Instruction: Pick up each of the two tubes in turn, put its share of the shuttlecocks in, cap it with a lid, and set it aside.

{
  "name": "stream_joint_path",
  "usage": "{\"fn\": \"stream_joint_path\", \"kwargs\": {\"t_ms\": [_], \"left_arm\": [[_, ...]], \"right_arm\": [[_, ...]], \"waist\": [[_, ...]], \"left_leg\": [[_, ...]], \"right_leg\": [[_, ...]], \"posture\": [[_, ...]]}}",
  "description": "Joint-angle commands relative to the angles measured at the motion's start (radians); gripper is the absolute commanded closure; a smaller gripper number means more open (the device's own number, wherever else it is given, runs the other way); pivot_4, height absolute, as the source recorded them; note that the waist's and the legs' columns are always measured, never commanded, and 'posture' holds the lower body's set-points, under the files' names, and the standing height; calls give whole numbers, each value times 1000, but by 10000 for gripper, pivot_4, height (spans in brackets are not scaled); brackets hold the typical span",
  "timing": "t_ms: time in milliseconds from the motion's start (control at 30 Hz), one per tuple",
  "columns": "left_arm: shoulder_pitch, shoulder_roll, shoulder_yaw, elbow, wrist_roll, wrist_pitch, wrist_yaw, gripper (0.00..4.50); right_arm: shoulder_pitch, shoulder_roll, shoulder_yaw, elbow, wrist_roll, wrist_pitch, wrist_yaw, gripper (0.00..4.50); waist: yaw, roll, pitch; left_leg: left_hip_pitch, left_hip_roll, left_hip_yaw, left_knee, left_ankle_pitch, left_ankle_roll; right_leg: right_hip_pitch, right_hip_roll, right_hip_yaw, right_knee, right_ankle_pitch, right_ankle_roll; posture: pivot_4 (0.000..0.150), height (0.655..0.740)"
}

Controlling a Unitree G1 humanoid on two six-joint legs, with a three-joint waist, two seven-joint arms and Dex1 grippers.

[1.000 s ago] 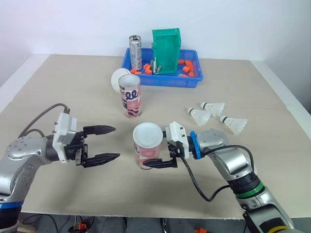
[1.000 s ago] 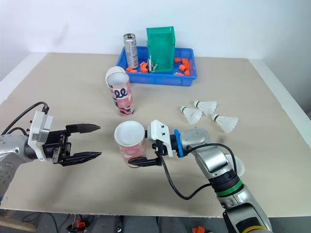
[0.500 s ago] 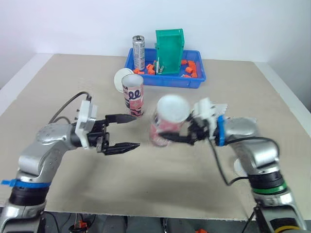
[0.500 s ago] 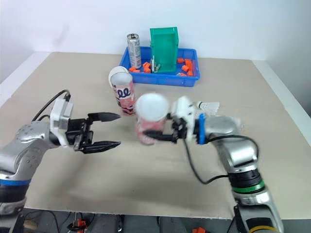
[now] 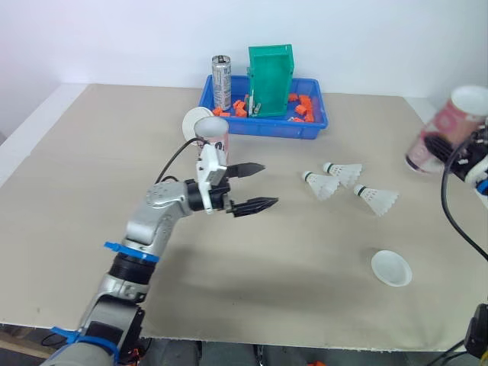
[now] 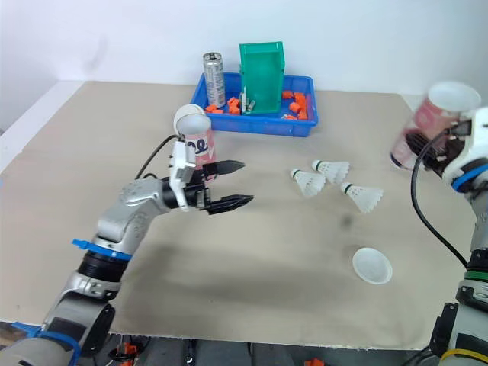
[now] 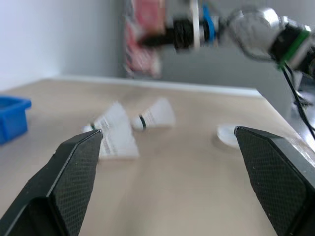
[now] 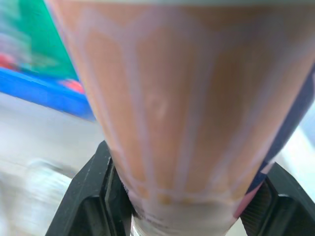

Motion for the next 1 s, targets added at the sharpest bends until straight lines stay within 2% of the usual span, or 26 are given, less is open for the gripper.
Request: {"fn": "stream_joint_path", "kwargs": {"t_ms": [33,233,400,533,567,733,1000], "left_arm": [[-43,-29,-2,51,49,-71,24,0],[-75,-63,3,93,69,-98,24,0],[-74,-68,5,91,75,-94,23,0],[-66,-67,2,77,72,-79,23,0],[-67,-68,4,77,70,-77,23,0],[-71,-69,2,78,68,-75,18,0],[-64,-60,6,85,67,-73,7,0]], "right_arm": [[9,0,-36,87,0,-69,-14,18345],[-30,-14,-39,331,-10,-150,-54,18345],[-52,-20,-29,415,-3,-173,-23,18345],[-71,-14,-18,483,2,-83,-24,5852],[-74,-15,-12,491,-6,-78,-32,617],[-62,-39,21,506,-42,-85,-40,617],[45,-87,40,397,-62,-53,28,617]], "waist": [[-6,1,0],[-8,5,0],[-11,5,0],[-14,5,0],[-16,5,0],[-18,6,0],[-19,6,-1]], "left_leg": [[0,0,1,0,0,0],[2,-1,3,1,1,0],[3,-3,3,3,2,2],[7,-3,2,2,2,2],[6,-3,2,2,2,2],[5,-6,3,2,2,2],[5,-6,3,1,2,2]], "right_leg": [[0,0,1,0,0,1],[0,0,5,0,1,8],[5,0,8,-4,3,11],[13,0,8,-13,5,10],[14,0,9,-14,5,10],[12,0,14,-14,6,16],[12,0,13,-15,5,16]], "posture": [[1500,7362],[1500,7362],[1500,7362],[1500,7362],[1500,7362],[1500,7362],[1500,7362]]}}
